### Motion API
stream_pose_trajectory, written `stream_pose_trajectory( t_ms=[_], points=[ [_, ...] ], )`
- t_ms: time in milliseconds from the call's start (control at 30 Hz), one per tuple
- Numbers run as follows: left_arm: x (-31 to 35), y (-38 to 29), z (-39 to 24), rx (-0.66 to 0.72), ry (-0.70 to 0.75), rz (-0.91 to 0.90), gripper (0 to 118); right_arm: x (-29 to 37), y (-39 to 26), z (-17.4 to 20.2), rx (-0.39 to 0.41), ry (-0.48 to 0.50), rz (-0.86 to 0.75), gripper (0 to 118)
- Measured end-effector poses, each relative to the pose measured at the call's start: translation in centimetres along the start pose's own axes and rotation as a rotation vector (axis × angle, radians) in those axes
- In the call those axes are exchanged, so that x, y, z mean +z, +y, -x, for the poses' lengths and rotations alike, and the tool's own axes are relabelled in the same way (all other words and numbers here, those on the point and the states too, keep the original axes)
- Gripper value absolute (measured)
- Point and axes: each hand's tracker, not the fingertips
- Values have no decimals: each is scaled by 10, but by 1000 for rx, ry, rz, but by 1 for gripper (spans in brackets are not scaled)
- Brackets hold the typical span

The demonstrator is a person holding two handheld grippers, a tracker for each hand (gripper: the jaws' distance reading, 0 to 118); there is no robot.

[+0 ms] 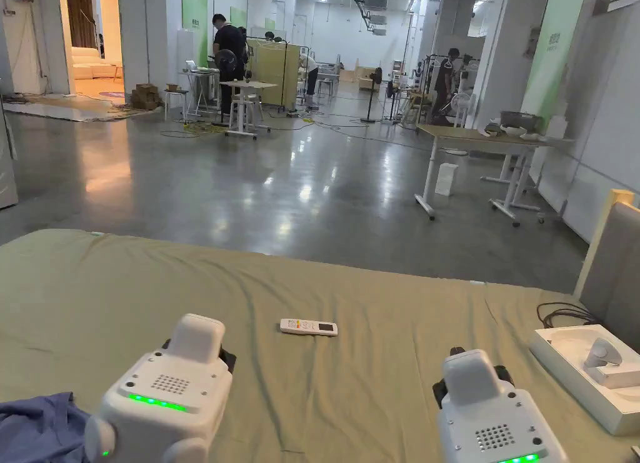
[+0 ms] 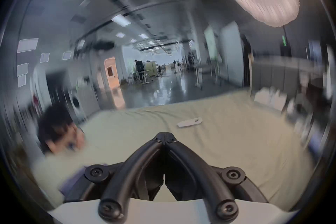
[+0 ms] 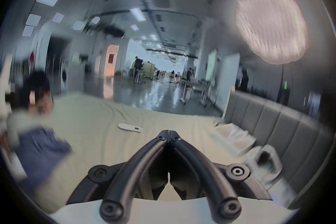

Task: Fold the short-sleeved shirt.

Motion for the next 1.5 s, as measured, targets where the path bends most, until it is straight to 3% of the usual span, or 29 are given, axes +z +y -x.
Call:
stream_pose_trajectory(
  t_ms=[67, 133, 200, 500, 1067, 1100, 1167, 1233, 1300, 1400, 1500],
  points=[
    [1, 0, 10, 180, -14, -48, 1, -1, -3, -4, -232, 7, 19, 0],
    [0, 0, 14, 251, -19, -54, 1, -1, -4, -9, -408, 27, 38, 0],
    [-2, 0, 20, 276, -36, -52, 1, 0, -3, -7, -480, -3, 67, 0],
    [9, 0, 48, 168, -2, 77, 1, 1, 11, 20, -352, 50, 46, 0],
    [13, -61, 231, 244, 171, 500, 3, -13, -3, 87, -329, 170, 124, 0],
    [7, -68, 238, 241, 181, 542, 9, -14, -4, 89, -327, 175, 130, 0],
    [-7, -85, 253, 239, 213, 626, 43, -16, -7, 92, -319, 184, 143, 0],
    [-19, -102, 264, 247, 223, 705, 69, -17, -9, 93, -313, 192, 155, 0],
    [-29, -120, 274, 297, 175, 773, 83, -18, -13, 94, -305, 195, 163, 0],
    [-40, -143, 280, 375, 117, 834, 84, -19, -18, 95, -286, 197, 181, 0],
    [-46, -160, 276, 362, 143, 860, 84, -20, -25, 95, -276, 197, 200, 0]
  ],
)
